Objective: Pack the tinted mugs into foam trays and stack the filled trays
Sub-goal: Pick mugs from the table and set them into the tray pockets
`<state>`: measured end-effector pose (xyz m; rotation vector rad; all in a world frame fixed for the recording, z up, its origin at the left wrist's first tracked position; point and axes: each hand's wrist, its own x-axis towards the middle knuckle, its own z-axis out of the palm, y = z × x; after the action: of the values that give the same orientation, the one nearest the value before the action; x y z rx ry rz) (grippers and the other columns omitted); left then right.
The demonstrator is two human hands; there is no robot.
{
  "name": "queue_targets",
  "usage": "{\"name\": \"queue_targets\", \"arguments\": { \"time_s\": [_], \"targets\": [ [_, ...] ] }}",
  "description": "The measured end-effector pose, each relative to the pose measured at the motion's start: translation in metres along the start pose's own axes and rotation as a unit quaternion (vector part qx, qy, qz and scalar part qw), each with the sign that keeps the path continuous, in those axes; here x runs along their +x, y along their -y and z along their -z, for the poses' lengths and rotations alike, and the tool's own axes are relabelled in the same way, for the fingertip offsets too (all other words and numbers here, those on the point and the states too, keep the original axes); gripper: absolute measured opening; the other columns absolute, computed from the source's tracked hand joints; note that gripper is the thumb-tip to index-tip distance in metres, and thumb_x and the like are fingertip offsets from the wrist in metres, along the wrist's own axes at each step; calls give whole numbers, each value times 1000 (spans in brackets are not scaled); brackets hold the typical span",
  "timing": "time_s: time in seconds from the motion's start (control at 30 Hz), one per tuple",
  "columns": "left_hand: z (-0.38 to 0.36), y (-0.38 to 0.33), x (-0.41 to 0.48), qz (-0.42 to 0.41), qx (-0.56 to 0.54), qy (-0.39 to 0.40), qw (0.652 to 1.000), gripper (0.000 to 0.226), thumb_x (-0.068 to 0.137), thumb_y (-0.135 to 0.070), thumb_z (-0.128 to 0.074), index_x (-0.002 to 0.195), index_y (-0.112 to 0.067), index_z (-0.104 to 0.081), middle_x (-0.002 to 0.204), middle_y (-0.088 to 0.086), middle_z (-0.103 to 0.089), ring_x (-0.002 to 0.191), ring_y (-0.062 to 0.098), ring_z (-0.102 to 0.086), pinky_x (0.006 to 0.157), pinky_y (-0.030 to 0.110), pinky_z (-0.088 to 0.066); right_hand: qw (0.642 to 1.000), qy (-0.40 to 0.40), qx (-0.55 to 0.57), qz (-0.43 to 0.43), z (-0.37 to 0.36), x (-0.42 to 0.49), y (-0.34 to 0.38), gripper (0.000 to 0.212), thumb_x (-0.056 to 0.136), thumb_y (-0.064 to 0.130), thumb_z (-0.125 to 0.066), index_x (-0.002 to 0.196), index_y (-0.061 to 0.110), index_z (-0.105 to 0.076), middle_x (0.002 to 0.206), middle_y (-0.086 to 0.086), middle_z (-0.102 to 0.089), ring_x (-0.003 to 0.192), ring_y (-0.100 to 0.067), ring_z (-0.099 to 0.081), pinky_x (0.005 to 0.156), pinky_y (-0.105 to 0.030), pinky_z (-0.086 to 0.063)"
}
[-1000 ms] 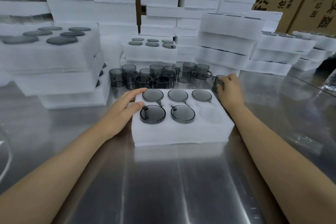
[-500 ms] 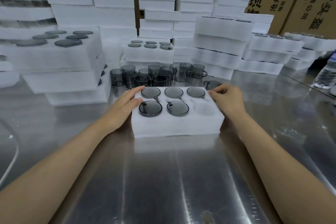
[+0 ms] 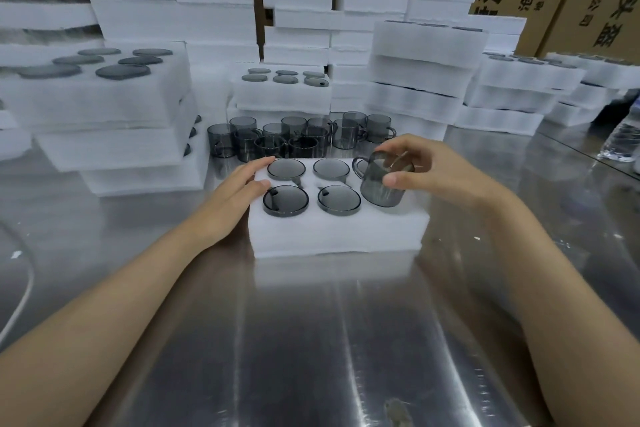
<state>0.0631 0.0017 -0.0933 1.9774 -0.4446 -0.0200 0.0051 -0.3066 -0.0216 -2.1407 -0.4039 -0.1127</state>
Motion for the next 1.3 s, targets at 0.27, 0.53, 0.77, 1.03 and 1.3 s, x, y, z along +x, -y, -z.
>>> {"name": "queue_targets", "arguments": {
  "time_s": [0.27,0.53,0.77,1.03,1.3],
  "targets": [
    [-2,1,1,-2,0,-2,1000,48,81,-51,-44,128,-55,-46,138,-20,-43,129,1,-39,114,34,-26,998,-8,-55,-38,6,-2,-5,33,71,36,-79,96,24,-62,85,7,-61,72,-3,-54,71,-15,-44],
    [-2,1,1,-3,-2,-2,1000,48,81,-50,-44,129,-53,-46,131,-24,-45,125,-1,-40,110,29,-28,987,0,-156,-36,0,-2,1,45,63,45,-83,94,29,-54,79,9,-52,61,2,-44,61,-12,-38],
    [-2,1,2,-5,7,-3,1000,52,82,-50,-43,134,-49,-46,133,-21,-46,122,-5,-41,103,23,-28,974,-111,-146,135,-18,-1,14,50,92,52,-42,132,26,-55,129,10,-54,123,-5,-47,104,-21,-34],
    [-2,3,2,-3,9,-6,1000,52,81,-52,-43,133,-50,-46,135,-25,-44,123,-8,-39,104,24,-27,916,135,-376,-14,-42,6,-1,59,98,56,-15,153,36,-9,158,24,-3,146,-1,3,111,-18,4],
    [-2,4,2,-2,5,-9,1000,51,82,-52,-44,133,-52,-45,141,-22,-42,129,-3,-38,110,29,-27,960,111,-255,-26,-43,3,2,79,83,70,-6,153,35,0,158,23,3,144,5,9,117,-24,7]
  ]
}}
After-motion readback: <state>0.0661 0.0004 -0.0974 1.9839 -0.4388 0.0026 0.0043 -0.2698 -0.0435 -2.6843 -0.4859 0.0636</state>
